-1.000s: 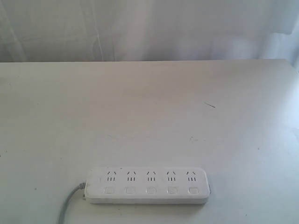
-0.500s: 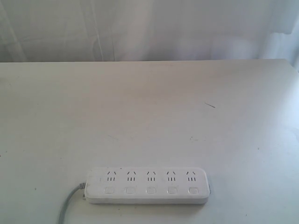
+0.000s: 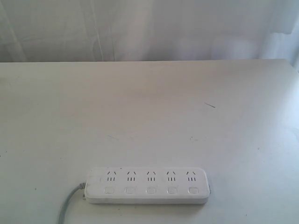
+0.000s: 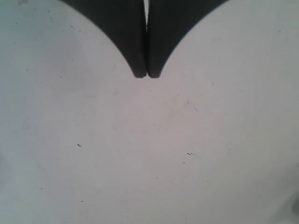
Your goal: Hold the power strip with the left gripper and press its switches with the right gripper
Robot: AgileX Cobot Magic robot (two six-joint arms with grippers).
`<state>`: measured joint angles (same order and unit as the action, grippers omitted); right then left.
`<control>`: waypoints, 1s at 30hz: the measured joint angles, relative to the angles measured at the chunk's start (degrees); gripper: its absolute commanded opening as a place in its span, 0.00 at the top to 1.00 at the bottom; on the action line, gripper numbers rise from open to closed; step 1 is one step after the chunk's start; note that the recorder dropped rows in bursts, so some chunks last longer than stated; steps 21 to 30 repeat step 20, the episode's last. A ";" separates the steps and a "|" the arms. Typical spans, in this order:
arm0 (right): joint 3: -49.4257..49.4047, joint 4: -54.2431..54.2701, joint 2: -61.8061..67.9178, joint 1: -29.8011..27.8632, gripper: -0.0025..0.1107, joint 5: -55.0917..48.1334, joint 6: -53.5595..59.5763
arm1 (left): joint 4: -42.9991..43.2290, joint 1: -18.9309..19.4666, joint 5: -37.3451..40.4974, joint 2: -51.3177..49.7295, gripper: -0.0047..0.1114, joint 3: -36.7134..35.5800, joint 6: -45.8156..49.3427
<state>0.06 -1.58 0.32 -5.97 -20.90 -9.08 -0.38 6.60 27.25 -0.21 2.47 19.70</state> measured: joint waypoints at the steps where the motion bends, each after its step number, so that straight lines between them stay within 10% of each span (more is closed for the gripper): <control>1: 0.00 0.00 0.00 0.00 0.98 0.00 -0.20 | 0.00 0.00 0.00 0.00 0.96 0.00 0.00; 30: 0.00 0.00 0.00 0.00 0.98 0.00 -0.93 | 0.00 0.00 0.00 0.00 0.96 0.00 0.00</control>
